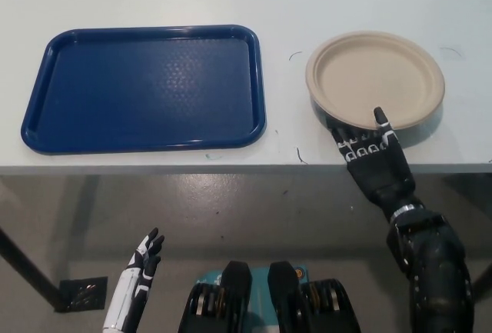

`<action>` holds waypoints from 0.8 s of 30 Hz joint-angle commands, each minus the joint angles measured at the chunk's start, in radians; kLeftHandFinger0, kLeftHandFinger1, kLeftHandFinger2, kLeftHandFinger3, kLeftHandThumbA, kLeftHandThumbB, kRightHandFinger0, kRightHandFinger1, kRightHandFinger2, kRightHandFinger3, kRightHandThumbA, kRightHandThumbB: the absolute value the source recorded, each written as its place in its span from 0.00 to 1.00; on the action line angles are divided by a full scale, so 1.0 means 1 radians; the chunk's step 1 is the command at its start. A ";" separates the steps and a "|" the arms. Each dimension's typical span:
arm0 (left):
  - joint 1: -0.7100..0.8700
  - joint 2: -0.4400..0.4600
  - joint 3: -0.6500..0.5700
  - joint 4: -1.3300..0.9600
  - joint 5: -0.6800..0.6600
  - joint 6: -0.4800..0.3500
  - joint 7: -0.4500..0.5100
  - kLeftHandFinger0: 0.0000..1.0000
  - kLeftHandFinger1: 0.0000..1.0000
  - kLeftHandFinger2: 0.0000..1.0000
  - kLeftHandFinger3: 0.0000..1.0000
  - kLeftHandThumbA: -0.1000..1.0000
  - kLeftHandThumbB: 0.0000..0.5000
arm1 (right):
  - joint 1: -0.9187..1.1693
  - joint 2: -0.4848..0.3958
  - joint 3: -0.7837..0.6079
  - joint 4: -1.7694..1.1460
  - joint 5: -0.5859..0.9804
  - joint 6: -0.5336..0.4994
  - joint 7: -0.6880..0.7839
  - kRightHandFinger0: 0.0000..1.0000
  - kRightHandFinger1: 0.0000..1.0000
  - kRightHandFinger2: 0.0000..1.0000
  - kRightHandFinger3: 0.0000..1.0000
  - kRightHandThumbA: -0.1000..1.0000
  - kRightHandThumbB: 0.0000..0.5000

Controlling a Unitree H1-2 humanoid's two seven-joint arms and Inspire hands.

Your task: Use the right hand to pick up a plate from a leveled surface and place it into a tray on the left side

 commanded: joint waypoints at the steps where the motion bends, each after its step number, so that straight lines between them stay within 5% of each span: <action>1: -0.015 0.006 -0.006 -0.011 0.004 -0.046 0.011 1.00 1.00 1.00 1.00 1.00 0.06 | -0.103 -0.006 -0.052 0.014 -0.097 -0.032 -0.345 0.01 0.02 0.16 0.28 1.00 0.69; 2: -0.015 0.006 -0.005 -0.010 0.003 -0.044 0.011 1.00 1.00 1.00 1.00 1.00 0.06 | -0.107 -0.009 -0.051 0.014 -0.111 -0.026 -0.368 0.00 0.00 0.11 0.14 1.00 0.53; 3: -0.019 0.007 -0.005 -0.009 -0.002 -0.042 0.008 1.00 1.00 1.00 1.00 1.00 0.06 | -0.104 -0.010 -0.049 0.008 -0.116 -0.021 -0.371 0.00 0.00 0.14 0.13 1.00 0.34; 6: -0.020 0.007 -0.004 -0.007 -0.007 -0.046 0.005 1.00 1.00 1.00 1.00 1.00 0.07 | -0.091 -0.002 -0.056 -0.008 -0.112 -0.013 -0.382 0.00 0.01 0.36 0.51 1.00 0.01; 10: -0.018 0.007 -0.005 -0.006 -0.006 -0.047 0.006 1.00 1.00 1.00 1.00 1.00 0.08 | -0.072 0.004 -0.059 -0.012 -0.100 0.013 -0.375 0.00 0.09 0.47 0.73 1.00 0.00; 24: -0.028 0.012 -0.002 -0.010 -0.007 -0.037 0.005 1.00 1.00 1.00 1.00 1.00 0.09 | -0.025 0.050 -0.014 -0.167 -0.171 -0.001 -0.400 0.00 0.18 0.49 0.67 0.84 0.00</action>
